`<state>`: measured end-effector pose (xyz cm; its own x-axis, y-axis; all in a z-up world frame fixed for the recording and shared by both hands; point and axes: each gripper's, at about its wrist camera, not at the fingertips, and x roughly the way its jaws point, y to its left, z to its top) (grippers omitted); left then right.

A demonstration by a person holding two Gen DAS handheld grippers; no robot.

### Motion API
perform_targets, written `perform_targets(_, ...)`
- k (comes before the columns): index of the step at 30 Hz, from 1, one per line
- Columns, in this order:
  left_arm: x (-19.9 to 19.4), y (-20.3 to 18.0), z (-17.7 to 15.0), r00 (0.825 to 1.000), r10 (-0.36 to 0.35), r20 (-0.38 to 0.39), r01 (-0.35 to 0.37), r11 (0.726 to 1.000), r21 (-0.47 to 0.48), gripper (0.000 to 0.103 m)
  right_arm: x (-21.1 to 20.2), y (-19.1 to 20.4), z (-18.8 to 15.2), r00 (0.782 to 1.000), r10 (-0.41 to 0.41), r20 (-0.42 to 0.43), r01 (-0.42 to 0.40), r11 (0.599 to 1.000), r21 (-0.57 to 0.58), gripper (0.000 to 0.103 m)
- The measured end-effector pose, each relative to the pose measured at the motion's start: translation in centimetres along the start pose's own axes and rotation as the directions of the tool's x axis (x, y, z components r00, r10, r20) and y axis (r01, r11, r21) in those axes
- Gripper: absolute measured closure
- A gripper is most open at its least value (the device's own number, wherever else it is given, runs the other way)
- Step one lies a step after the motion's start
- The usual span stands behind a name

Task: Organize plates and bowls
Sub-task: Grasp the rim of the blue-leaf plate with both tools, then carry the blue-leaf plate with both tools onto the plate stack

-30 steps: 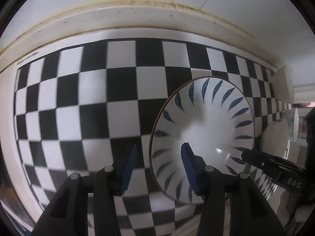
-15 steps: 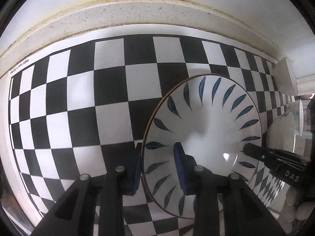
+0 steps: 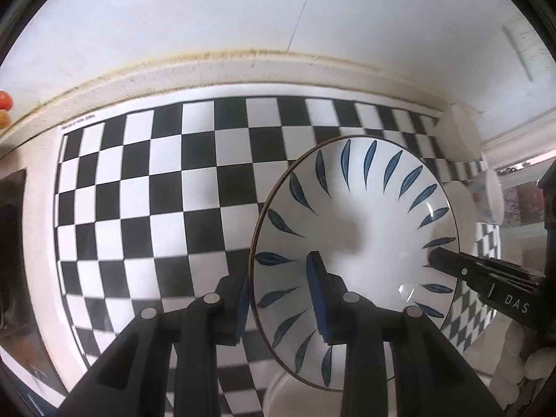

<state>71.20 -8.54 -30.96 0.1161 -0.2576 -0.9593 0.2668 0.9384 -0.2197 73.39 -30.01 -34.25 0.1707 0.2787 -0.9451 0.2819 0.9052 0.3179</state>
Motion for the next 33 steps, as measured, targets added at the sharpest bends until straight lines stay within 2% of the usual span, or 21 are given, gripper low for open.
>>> perform_targets(7,-4.8,-1.5,-3.3,0.998,-0.001,0.063,0.000,1.000,0.008,0.075,-5.1,-0.1,-3.9,0.998,0.042,0.044,-0.040,0.998,-0.043,0.088)
perform_targets(14,-6.8,-2.8,-6.9,0.996,0.007,0.088,-0.007,1.000,0.004,0.075,-8.7,-0.9,-8.3,0.995,0.065,0.070,-0.059,0.995,-0.082,0.088)
perform_targets(23,-6.4,-3.7,-10.9,0.998,0.020,0.061,-0.021,1.000,0.006,0.075,-9.4,-1.9,-12.3,0.996,0.071,0.059,-0.064,0.992,-0.109,0.088)
perform_targets(33,-4.3,-3.9,-14.5,0.999,0.039,0.001,-0.038,0.999,-0.017,0.075,-7.3,-3.2,-15.7,0.999,0.051,0.001,-0.051,0.990,-0.129,0.088)
